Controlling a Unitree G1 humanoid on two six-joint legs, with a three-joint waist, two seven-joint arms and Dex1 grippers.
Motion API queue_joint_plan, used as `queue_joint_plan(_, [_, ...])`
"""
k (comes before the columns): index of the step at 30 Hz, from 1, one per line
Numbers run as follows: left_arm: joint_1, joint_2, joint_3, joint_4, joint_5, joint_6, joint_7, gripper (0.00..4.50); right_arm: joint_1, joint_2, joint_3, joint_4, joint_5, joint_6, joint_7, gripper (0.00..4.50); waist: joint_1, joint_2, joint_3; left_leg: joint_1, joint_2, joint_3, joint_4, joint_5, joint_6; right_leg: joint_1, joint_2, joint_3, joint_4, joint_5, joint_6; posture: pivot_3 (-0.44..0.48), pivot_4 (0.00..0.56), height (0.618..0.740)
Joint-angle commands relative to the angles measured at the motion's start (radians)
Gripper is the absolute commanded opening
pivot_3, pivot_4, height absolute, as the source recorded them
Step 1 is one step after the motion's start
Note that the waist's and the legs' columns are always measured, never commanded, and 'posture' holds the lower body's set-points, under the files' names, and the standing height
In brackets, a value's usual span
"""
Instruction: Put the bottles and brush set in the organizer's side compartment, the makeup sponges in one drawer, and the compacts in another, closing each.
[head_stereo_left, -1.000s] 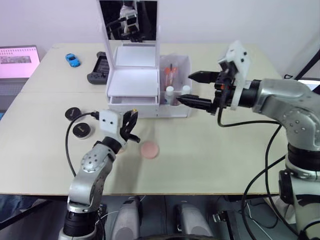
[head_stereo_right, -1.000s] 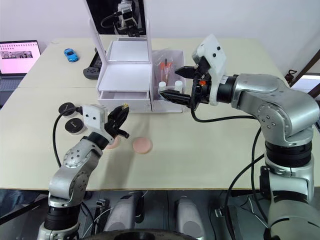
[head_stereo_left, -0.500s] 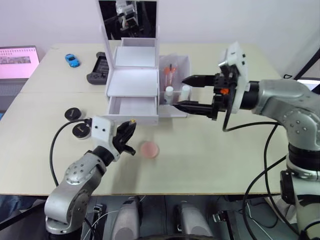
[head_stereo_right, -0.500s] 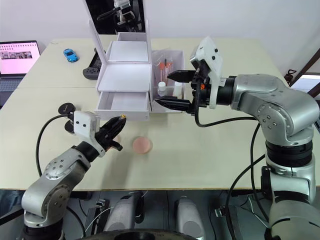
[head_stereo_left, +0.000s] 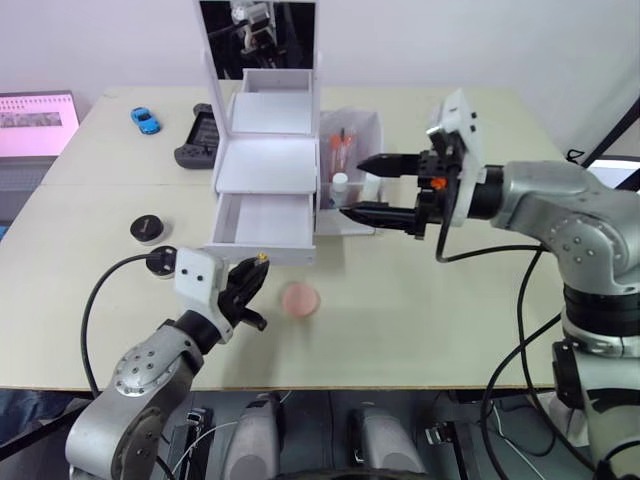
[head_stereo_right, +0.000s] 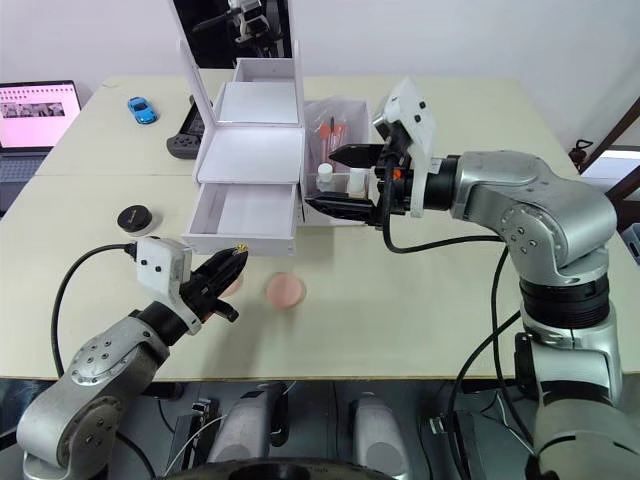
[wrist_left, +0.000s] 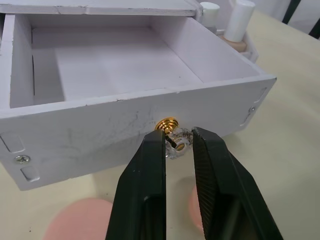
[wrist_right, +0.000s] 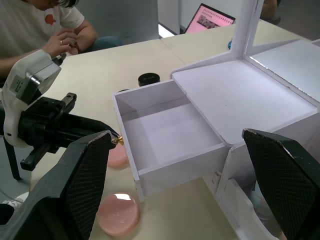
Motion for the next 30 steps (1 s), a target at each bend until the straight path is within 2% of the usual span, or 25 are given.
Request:
queue_joint_plan(1, [0.001, -0.006, 0.022, -0.017, -0.027, -0.004, 0.006, 2.79, -0.032, 0.001, -0.011, -0.006, -0.005, -0.027, 0.010, 4.50, 0.000, 0.000, 0.000, 0.000, 0.000, 0.000, 0.000, 0.000, 0.000, 0.000, 0.000, 0.000, 0.000, 0.000, 0.000, 0.000, 0.150, 0.740])
queue_joint_plan(4, [0.024, 0.052, 0.056, -0.043, -0.061, -0.027, -0.067, 4.26, -0.027, -0.028, -0.003, -0.006, -0.011, -0.030, 0.038, 4.50, 0.000, 0.000, 0.000, -0.001, 0.000, 0.000, 0.000, 0.000, 0.000, 0.000, 0.000, 0.000, -0.001, 0.000, 0.000, 0.000, 0.150, 0.740])
queue_joint_plan(5, [0.034, 0.071, 0.069, -0.049, -0.070, -0.036, -0.091, 4.39, -0.024, -0.039, 0.001, -0.006, -0.016, -0.032, 0.050, 4.50, 0.000, 0.000, 0.000, -0.001, 0.000, 0.000, 0.000, 0.000, 0.000, 0.000, 0.000, 0.000, -0.001, 0.000, 0.000, 0.000, 0.150, 0.740])
queue_joint_plan(10, [0.145, 0.205, 0.320, 0.010, -0.232, -0.150, -0.350, 4.39, 0.015, -0.130, 0.001, 0.020, -0.038, -0.073, 0.156, 4.50, -0.002, 0.001, 0.000, -0.001, 0.006, 0.002, -0.003, 0.000, 0.000, -0.001, -0.001, 0.000, -0.006, 0.002, -0.004, 0.000, 0.150, 0.740])
queue_joint_plan(14, [0.188, 0.330, 0.461, 0.188, -0.227, -0.251, -0.541, 4.39, 0.052, -0.196, -0.025, 0.054, -0.067, -0.117, 0.202, 4.50, -0.001, 0.001, 0.001, -0.001, 0.009, 0.003, -0.003, 0.000, -0.001, -0.002, 0.000, 0.000, -0.008, 0.004, -0.006, 0.000, 0.150, 0.740])
queue_joint_plan(17, [0.132, 0.447, 0.502, 0.438, -0.133, -0.367, -0.642, 4.39, 0.097, -0.239, -0.072, 0.076, -0.088, -0.164, 0.216, 4.50, 0.001, 0.001, 0.001, -0.001, 0.009, 0.004, -0.003, -0.001, -0.002, -0.008, -0.001, 0.001, -0.009, 0.004, -0.008, 0.000, 0.150, 0.740])
queue_joint_plan(19, [0.097, 0.528, 0.501, 0.672, -0.025, -0.527, -0.722, 4.39, 0.152, -0.270, -0.122, 0.078, -0.083, -0.170, 0.223, 4.50, 0.001, 0.001, 0.001, -0.003, 0.009, 0.005, -0.004, -0.002, -0.004, -0.011, -0.002, 0.002, -0.010, 0.004, -0.008, 0.000, 0.150, 0.740])
queue_joint_plan(21, [0.047, 0.602, 0.501, 0.890, 0.026, -0.625, -0.792, 4.39, 0.231, -0.298, -0.182, 0.079, -0.101, -0.205, 0.219, 4.50, -0.003, 0.001, 0.000, -0.003, 0.010, 0.009, -0.007, -0.002, -0.004, -0.013, -0.003, 0.004, -0.011, 0.005, -0.009, 0.000, 0.150, 0.740])
queue_joint_plan(26, [-0.189, 0.745, 0.463, 1.343, 0.090, -0.733, -0.857, 4.39, 0.469, -0.335, -0.367, 0.098, -0.129, -0.248, 0.205, 4.50, 0.001, -0.001, -0.001, -0.004, 0.009, 0.019, -0.017, -0.001, -0.001, -0.016, -0.009, 0.004, -0.015, 0.006, -0.010, 0.000, 0.150, 0.740])
queue_joint_plan(30, [-0.362, 0.805, 0.396, 1.601, 0.150, -0.819, -0.903, 4.39, 0.611, -0.334, -0.460, 0.100, -0.155, -0.270, 0.193, 4.50, -0.003, -0.001, -0.001, -0.003, 0.008, 0.025, -0.019, -0.001, -0.001, -0.018, -0.014, -0.001, -0.011, 0.006, -0.010, 0.000, 0.150, 0.740])
